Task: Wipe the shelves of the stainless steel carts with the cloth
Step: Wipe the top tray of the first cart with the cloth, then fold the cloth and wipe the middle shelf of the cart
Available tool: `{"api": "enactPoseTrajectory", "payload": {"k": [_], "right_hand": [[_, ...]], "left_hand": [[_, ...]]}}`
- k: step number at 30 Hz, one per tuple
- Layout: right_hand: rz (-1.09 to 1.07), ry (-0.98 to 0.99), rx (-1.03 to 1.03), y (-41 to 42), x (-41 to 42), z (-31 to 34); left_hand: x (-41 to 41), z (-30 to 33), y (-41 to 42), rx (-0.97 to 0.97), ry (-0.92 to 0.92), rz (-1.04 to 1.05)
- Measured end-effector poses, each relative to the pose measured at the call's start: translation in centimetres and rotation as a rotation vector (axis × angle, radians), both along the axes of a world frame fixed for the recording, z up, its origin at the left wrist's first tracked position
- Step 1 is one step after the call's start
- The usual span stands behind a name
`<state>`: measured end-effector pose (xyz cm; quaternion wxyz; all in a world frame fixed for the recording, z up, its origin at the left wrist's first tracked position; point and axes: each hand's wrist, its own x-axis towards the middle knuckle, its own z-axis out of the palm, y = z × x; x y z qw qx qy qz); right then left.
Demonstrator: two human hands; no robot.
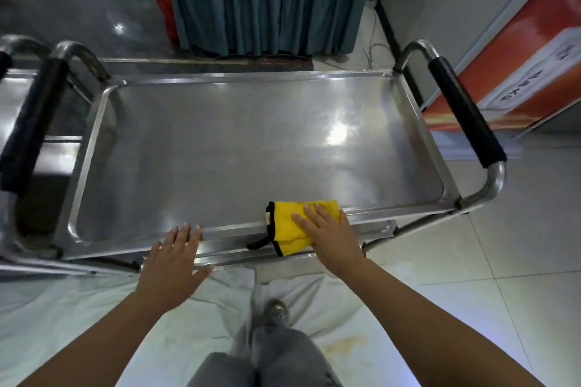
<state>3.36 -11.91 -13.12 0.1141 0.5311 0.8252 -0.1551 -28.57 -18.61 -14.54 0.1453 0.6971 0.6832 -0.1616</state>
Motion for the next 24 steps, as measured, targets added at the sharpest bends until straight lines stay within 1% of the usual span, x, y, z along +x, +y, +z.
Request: {"api": "enactPoseTrajectory", "payload": {"k": [5, 8, 11, 14, 16, 19, 22, 24], "right_hand": [[-0.110, 0.192, 0.001, -1.9, 0.3, 1.3], [-0.252, 0.385, 0.034, -4.2, -0.2, 2.1], [-0.365, 0.534, 0.010, -7.3, -1.1, 3.6], [-0.366, 0.586, -0.012, -9.7, -1.9, 5.9], [-0.315, 0.610, -0.035, -11.3, -2.5, 8.1], [-0.226, 0.589, -0.017, -12.9, -2.9, 11.6], [-0.157, 0.593, 0.051, -14.1, -3.4, 14.8], [-0.135, 0.614, 0.077, -14.4, -3.4, 16.4]], "left_hand": [[1.3, 1.3, -1.7, -0.019, -0.018, -0.043], [1.8, 1.8, -4.5, -0.040, -0.051, -0.099], [2.3, 3.0, -7.7, -0.014, -0.184, -0.108], [2.8, 5.4, -8.9, 0.114, -0.292, -0.130], [3.4, 7.8, -9.4, 0.207, -0.405, -0.117], [4.3, 11.1, -9.7, 0.331, -0.654, -0.087], [5.2, 14.3, -10.3, 0.284, -0.930, 0.003], [5.7, 15.5, -10.4, 0.258, -1.013, 0.022]]}}
